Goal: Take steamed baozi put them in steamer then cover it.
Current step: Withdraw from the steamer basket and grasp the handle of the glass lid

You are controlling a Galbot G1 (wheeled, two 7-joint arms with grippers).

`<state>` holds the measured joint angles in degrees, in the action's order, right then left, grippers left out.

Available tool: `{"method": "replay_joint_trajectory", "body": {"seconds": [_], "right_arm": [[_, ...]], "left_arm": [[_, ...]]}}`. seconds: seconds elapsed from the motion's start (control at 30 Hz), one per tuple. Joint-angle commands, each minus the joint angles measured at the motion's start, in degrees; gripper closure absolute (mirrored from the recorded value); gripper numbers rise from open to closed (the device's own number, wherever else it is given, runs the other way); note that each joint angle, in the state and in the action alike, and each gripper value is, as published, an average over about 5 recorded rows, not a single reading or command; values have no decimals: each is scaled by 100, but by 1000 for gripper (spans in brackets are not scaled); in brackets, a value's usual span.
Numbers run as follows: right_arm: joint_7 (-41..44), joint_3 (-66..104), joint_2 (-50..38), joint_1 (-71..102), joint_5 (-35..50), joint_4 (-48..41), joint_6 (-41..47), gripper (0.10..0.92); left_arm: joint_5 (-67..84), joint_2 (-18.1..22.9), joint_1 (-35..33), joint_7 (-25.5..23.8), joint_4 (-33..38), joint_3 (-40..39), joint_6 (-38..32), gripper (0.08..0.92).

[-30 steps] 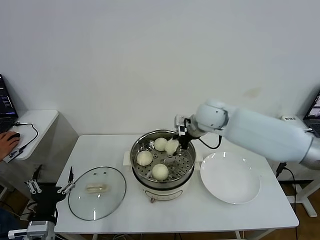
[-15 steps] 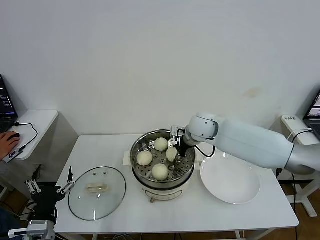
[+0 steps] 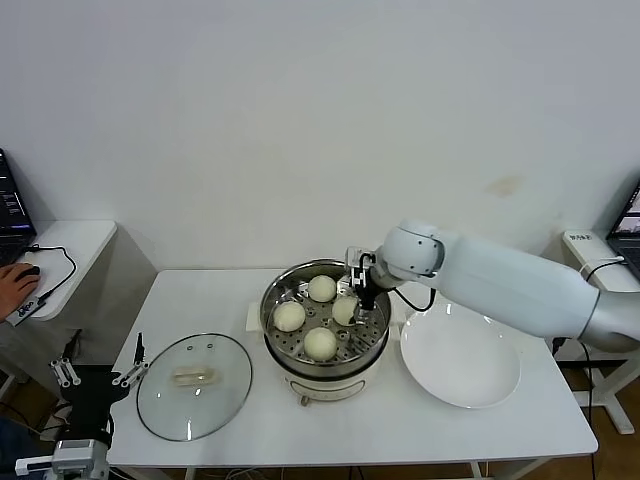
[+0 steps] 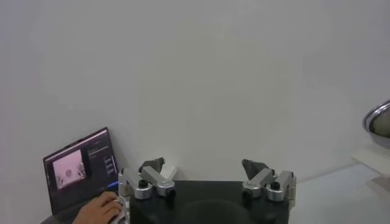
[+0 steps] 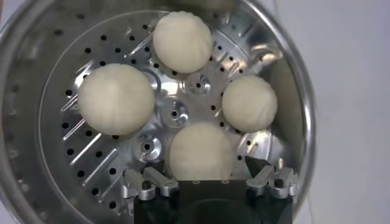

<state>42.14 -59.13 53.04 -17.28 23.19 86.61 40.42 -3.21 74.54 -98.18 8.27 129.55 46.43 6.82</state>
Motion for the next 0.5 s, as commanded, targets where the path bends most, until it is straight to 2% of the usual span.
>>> {"method": "replay_joint_trajectory", "body": {"seconds": [0.03,0.13,0.27,0.5], "right_arm": [[-939,1032,-830,520,363,1180,-91,203],[-1885,1776,-1239,1364,748,1629,-425,203],[-3309,2714,-1630,2732,1134,1891,-1759,203],[-4247,5337,-1362,5759,138,1823,-3797,203]], "left_arm": [[8,-12,28,-2,-11,-22,12,177],[4,-14,54,-1,-28,-53,17,177],[-4,-4,84,1,-57,-89,14,177],[-14,19,111,13,-274,-123,-167,177]]}}
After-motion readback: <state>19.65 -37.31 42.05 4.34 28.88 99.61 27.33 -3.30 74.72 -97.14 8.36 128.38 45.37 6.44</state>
